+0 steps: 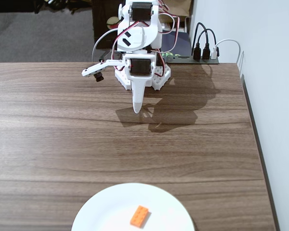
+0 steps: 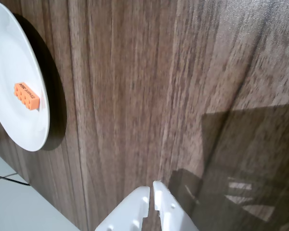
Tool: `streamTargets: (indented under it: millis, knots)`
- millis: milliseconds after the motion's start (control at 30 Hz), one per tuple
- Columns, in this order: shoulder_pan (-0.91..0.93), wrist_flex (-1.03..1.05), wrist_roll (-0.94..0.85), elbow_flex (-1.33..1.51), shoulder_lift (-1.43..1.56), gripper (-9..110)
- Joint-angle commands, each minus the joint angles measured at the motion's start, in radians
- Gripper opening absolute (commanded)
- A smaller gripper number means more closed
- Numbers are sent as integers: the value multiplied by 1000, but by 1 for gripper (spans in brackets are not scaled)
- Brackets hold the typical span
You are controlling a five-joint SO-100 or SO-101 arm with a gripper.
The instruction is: Grasp a lego block and put it on the plate.
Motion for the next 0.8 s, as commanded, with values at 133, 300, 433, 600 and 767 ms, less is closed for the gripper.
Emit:
streamTargets:
  millis: [133, 300, 433, 600, 767]
  knots:
    - [-5, 3, 6, -6, -2, 0]
    - [-5, 3, 6, -6, -2, 0]
    - [-5, 3, 6, -6, -2, 0]
    - [-5, 3, 6, -6, -2, 0]
    - [-5, 3, 6, -6, -2, 0]
